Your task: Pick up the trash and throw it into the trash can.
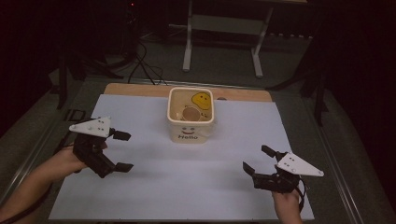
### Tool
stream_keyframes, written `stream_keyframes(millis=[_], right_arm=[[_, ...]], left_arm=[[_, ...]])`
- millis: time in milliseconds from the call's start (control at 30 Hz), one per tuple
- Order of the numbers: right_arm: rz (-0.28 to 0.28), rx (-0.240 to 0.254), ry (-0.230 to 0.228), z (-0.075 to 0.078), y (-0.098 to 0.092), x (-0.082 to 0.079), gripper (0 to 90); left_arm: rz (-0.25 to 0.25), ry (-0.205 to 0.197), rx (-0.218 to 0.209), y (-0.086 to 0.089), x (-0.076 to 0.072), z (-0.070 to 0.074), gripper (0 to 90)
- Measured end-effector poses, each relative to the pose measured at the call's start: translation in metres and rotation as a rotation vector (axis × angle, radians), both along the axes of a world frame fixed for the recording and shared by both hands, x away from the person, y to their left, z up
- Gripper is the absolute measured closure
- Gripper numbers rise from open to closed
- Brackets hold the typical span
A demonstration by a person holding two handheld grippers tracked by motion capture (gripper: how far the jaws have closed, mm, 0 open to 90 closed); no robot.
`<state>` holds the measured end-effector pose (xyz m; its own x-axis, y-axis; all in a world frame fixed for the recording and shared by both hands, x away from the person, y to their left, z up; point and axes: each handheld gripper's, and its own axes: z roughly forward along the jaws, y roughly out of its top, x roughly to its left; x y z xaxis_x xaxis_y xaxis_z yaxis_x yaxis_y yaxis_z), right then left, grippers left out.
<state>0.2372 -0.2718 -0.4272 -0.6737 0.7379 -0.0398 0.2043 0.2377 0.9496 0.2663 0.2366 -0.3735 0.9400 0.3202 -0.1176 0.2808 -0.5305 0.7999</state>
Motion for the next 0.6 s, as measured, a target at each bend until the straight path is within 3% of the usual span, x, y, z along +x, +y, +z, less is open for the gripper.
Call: stream_keyframes(millis=[333,433,500,600], right_arm=[[0.001,-0.004,0.001,-0.001,0.001,0.001,12.5],[0.002,-0.006,-0.001,-0.001,0.001,0.001,12.5],[0.002,-0.01,-0.005,-0.001,0.001,0.0,12.5],[-0.001,-0.01,-0.002,-0.001,0.0,0.0,12.5]], left_arm=[[0.027,0.041,-0.032,0.009,-0.011,-0.036,1.9],[0.041,0.029,-0.05,0.011,-0.014,-0.043,1.9],[0.048,0.033,-0.083,0.014,-0.015,-0.047,1.9],[0.065,0.028,-0.084,0.017,-0.017,-0.053,1.9]])
